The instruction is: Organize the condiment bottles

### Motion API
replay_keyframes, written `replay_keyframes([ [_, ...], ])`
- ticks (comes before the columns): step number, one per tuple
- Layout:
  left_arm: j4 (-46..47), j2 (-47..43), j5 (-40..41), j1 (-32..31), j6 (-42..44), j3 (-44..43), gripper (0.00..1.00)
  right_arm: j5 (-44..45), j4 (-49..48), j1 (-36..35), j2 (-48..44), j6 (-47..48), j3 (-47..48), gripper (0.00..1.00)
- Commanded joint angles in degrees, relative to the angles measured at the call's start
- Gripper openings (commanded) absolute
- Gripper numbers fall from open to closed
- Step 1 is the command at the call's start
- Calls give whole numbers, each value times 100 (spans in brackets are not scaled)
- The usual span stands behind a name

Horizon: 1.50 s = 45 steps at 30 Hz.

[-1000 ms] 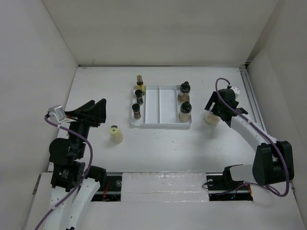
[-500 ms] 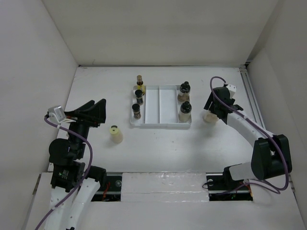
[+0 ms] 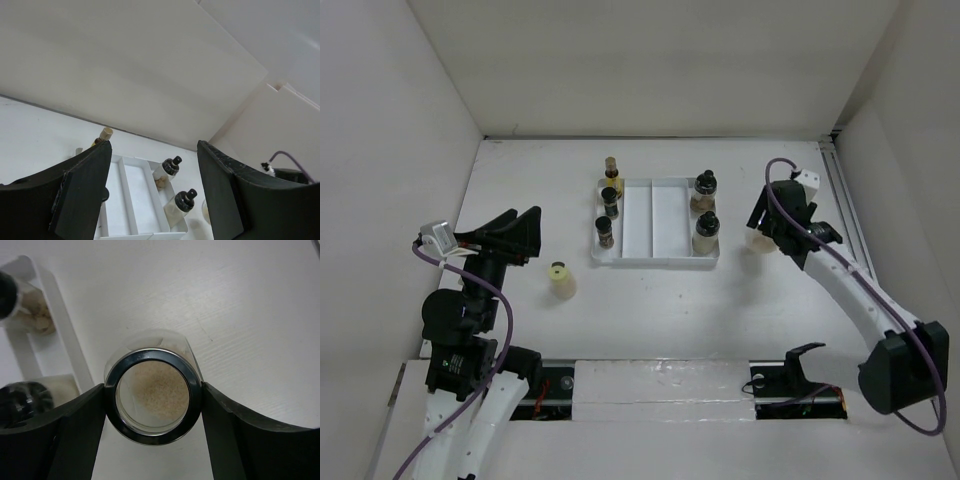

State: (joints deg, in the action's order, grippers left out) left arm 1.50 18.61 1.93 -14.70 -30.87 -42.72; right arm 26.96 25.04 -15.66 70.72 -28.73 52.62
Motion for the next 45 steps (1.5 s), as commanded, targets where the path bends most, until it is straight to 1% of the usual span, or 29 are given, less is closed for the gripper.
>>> replay_keyframes([
  [1,307,-51,-53,-33,64,27,65,249,-175,-323,-777,-27,819,56],
  [3,307,-51,-53,-33,64,27,65,109,-236,-630,-928,25,1021,56],
  [4,307,-51,-53,-33,64,27,65,47,-297,-753,-980,104,1266,56],
  [6,307,2,-53,-33,64,27,65,-129,-533,-1121,-911,165,1522,56],
  [7,307,2,-53,-33,64,27,65,-191,-613,-1236,-824,166,1810,56],
  [10,255,2,-53,-33,64,27,65,-296,-843,-1685,-236,350,2251,55],
  [11,255,2,-53,-33,64,27,65,-297,-947,-1782,184,351,2522,55],
  [14,255,2,-53,-33,64,27,65,-410,-1272,-2063,819,403,2962,55],
  [15,255,2,-53,-33,64,27,65,-411,-1456,-2116,1238,403,3060,55],
  [16,255,2,-53,-33,64,27,65,-411,-1527,-2186,1443,403,3157,55],
  [18,255,54,-53,-33,64,27,65,-411,-1606,-2187,1838,403,3481,55],
  [19,202,55,-53,-33,64,27,65,-280,-1659,-2256,2197,403,3570,55],
  [21,202,55,-53,-33,64,27,65,-16,-1660,-2257,2533,403,3850,55],
  [25,202,108,-53,-33,64,27,65,282,-1721,-2257,3218,80,4036,55],
  [29,202,160,-106,-33,64,27,65,555,-1721,-2196,3605,-342,4177,55],
  [33,202,160,-106,-33,64,27,65,1116,-1301,-2143,3905,-799,4335,55],
  [38,202,213,-106,-33,64,27,65,1566,-1186,-2196,4020,-1055,4336,55],
  [45,202,213,-106,-33,64,27,65,1435,-1185,-2134,4424,-1126,4458,55],
])
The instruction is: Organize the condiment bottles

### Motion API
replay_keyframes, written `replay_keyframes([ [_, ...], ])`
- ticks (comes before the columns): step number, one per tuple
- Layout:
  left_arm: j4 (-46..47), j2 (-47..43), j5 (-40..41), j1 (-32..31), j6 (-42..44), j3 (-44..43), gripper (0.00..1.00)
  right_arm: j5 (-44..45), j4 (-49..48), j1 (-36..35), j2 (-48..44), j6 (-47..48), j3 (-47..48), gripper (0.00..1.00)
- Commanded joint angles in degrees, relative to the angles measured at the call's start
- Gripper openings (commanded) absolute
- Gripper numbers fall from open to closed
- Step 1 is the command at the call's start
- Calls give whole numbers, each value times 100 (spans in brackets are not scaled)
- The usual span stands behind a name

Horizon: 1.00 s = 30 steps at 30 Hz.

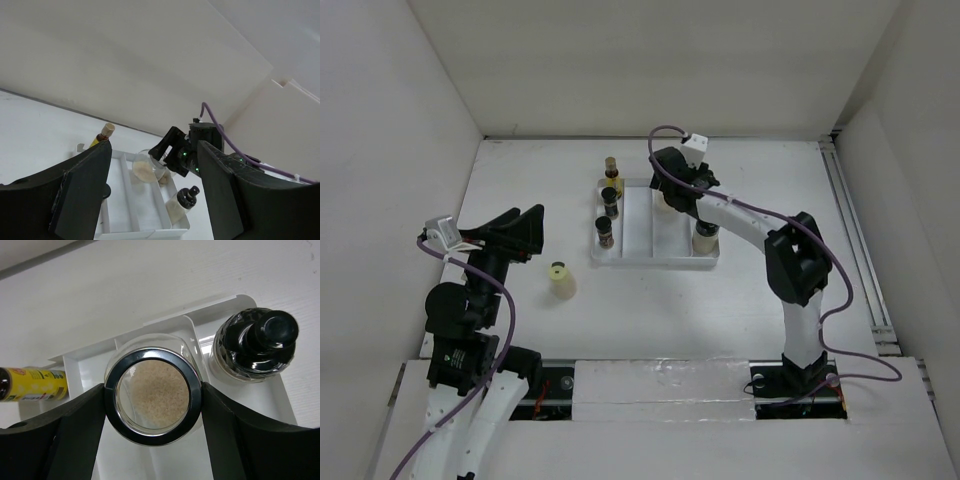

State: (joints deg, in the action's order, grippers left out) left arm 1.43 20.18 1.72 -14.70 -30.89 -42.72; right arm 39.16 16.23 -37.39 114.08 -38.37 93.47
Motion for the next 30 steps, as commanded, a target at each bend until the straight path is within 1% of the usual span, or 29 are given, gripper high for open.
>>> replay_keyframes([
  [1,208,56,-84,-33,66,27,65,215,-218,38,140,-162,478,55],
  [4,208,56,-84,-33,66,27,65,215,-94,38,324,-162,584,56],
  [7,208,56,-84,-33,66,27,65,215,-94,38,325,-162,585,63],
  [8,208,56,-84,-33,66,27,65,215,-94,91,325,-214,585,72],
  [12,208,56,-84,-33,66,27,65,215,-94,91,89,-163,585,88],
  [13,208,56,-84,-33,66,27,65,154,-94,39,1,-101,585,88],
  [14,208,56,-84,-33,66,27,65,93,-146,38,-96,-40,515,91],
  [19,208,56,-84,-33,66,27,65,-223,-524,-189,-1017,618,40,93],
  [20,208,56,-23,-33,66,27,65,-511,-707,-242,-1176,777,-82,94],
  [21,208,56,-22,-33,66,27,65,-706,-865,-408,-1343,961,-275,91],
  [23,208,56,39,-33,66,27,65,-1267,-1182,-611,-1853,1427,-960,60],
  [24,139,4,118,-33,66,-34,65,-2018,-1549,-864,-1994,1524,-1215,45],
  [25,138,3,214,-33,66,-35,65,-2357,-1744,-1006,-2117,1612,-1687,34],
  [26,77,3,267,-33,66,-35,65,-2656,-1963,-1164,-2257,1787,-1883,24],
  [27,16,-49,320,19,66,-35,65,-3172,-2061,-1488,-2259,1885,-1990,23],
  [28,15,-50,425,20,66,-35,65,-3395,-2062,-1647,-2259,1964,-2043,23],
  [30,-37,-120,540,20,66,-87,65,-3642,-2062,-1999,-2189,2262,-2043,33],
])
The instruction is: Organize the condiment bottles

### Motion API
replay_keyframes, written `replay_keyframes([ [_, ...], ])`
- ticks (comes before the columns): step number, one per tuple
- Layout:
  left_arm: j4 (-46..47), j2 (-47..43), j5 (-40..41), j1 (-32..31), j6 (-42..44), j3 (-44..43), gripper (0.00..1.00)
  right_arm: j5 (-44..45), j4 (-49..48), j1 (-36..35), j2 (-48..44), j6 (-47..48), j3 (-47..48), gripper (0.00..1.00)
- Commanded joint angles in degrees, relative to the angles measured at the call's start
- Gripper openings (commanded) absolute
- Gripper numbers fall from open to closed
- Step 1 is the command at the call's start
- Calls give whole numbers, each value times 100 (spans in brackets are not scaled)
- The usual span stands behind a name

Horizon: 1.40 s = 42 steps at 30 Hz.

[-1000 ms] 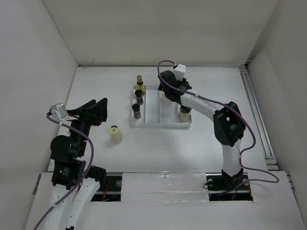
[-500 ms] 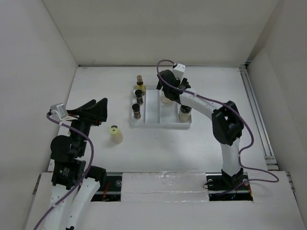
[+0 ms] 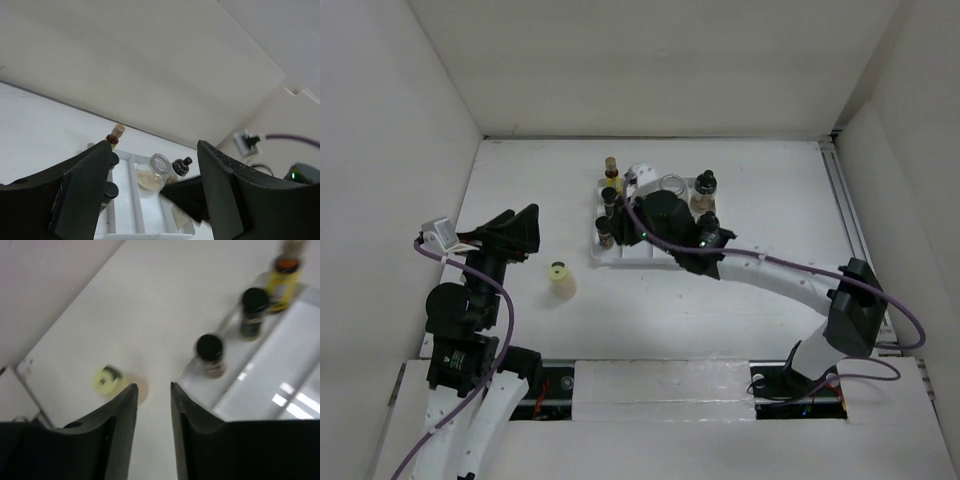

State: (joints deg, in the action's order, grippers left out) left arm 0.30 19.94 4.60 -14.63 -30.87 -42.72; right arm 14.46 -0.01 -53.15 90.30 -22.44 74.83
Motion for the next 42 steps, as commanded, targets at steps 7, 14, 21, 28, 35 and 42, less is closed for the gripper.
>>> replay_keyframes([
  [7,-117,-149,788,198,2,-272,65,-1763,-657,-1224,1085,996,462,96],
  [14,-117,-254,867,198,2,-272,65,-1516,-562,-1225,2271,996,1340,96],
  [21,-117,-254,753,198,2,-219,65,-1270,-438,-1225,2931,996,1974,91],
  [28,-117,-254,700,198,2,-219,65,-1270,-333,-1225,3213,882,2150,74],
  [35,-65,-254,647,198,2,-219,65,-1112,-333,-1225,3161,881,2097,52],
  [42,-65,-254,647,198,2,-219,65,-1199,-386,-1225,2178,776,1843,47],
])
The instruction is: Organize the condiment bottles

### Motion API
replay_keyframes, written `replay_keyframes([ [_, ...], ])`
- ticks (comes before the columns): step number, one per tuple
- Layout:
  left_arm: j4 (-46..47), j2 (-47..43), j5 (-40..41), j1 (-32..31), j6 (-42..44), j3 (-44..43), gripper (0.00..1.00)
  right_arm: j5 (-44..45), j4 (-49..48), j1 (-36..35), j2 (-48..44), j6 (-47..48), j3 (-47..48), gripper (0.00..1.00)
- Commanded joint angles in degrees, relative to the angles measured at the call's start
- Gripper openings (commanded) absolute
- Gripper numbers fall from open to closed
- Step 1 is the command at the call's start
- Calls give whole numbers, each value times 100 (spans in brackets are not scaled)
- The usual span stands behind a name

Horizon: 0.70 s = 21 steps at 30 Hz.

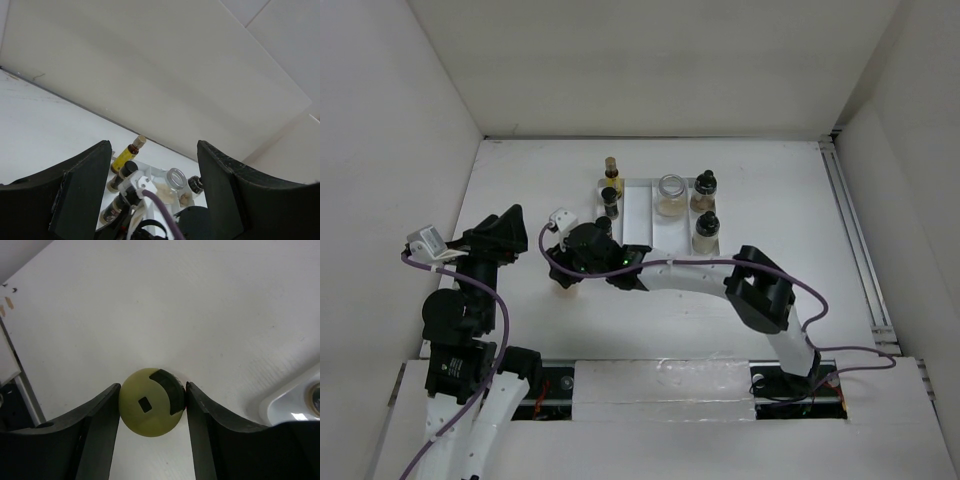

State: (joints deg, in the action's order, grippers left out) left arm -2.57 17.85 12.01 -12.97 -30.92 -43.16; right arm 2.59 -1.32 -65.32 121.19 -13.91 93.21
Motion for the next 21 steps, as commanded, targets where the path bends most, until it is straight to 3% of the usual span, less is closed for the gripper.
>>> replay_keyframes([
  [1,222,-44,-94,32,7,-176,65,-13,-368,-7,-1104,-77,-48,47],
  [7,222,-44,-164,32,7,-123,68,268,-483,168,-2590,-6,-549,46],
  [11,336,17,-418,32,7,-123,75,488,-545,983,-2960,-6,-734,46],
  [16,389,123,-639,32,68,-70,80,742,-545,1899,-2750,-147,-673,45],
  [21,389,237,-744,32,121,-70,89,576,-545,2462,-1889,-288,-190,45],
])
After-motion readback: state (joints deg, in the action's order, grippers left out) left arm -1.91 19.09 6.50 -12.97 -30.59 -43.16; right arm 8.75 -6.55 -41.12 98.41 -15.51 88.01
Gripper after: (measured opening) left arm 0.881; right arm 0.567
